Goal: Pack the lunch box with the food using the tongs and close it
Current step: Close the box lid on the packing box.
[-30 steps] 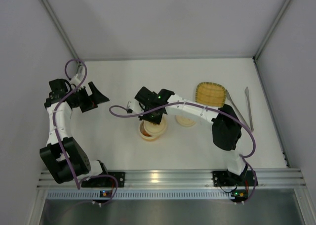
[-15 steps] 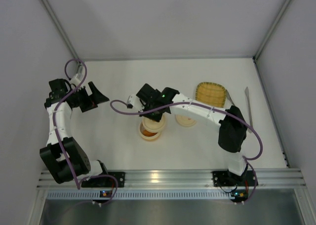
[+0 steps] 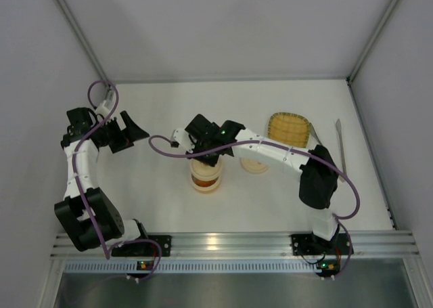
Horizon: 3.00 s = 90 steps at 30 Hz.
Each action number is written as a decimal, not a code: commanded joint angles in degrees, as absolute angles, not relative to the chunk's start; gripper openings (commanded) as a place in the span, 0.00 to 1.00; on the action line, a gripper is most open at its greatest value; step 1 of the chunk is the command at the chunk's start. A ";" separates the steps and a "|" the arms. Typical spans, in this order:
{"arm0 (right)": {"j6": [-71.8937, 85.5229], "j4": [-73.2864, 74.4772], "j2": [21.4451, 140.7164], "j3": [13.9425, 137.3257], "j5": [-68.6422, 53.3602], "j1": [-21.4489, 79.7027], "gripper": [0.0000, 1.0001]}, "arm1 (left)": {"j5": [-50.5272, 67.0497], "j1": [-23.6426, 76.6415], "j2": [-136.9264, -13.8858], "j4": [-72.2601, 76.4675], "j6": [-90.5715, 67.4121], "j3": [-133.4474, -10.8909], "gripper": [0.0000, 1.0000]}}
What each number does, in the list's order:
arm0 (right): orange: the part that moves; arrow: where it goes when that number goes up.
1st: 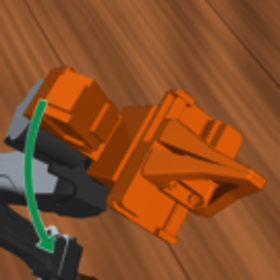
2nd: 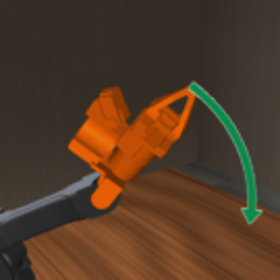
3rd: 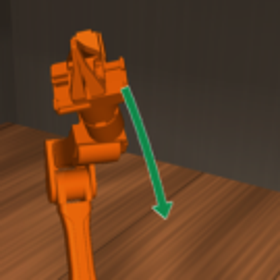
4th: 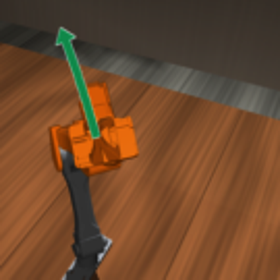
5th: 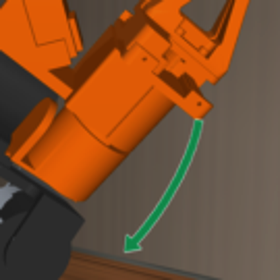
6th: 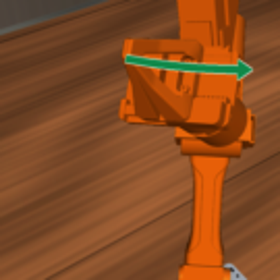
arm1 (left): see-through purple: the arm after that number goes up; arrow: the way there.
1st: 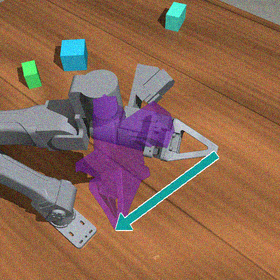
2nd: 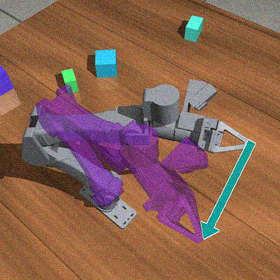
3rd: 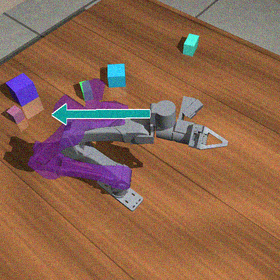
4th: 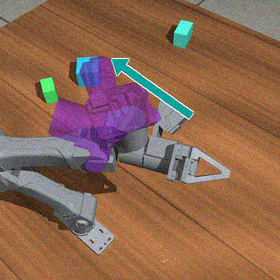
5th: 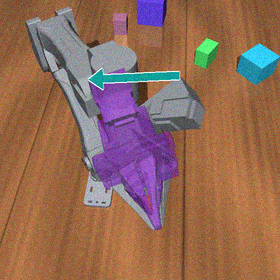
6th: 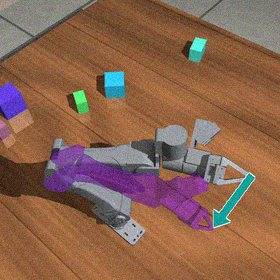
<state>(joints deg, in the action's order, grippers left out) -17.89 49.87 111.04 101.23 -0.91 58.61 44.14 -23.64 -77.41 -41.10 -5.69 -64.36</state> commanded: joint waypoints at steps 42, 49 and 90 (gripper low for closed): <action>-17.75 42.10 112.07 97.56 -1.41 62.58 0.00 | 44.65 -23.91 -77.78 -39.02 -4.83 -65.48 0.98; -18.19 42.19 111.97 97.38 -1.85 62.31 0.00 | 44.82 -23.99 -77.96 -38.93 -5.27 -65.65 0.98; -19.69 34.11 108.72 89.30 -4.40 58.98 0.87 | 43.95 -24.08 -78.40 -38.93 -4.13 -66.09 0.98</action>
<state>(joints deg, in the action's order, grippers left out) -18.96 38.83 108.01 89.78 -4.23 59.88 43.66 -23.64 -77.69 -40.71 -4.80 -64.38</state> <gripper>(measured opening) 0.857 0.984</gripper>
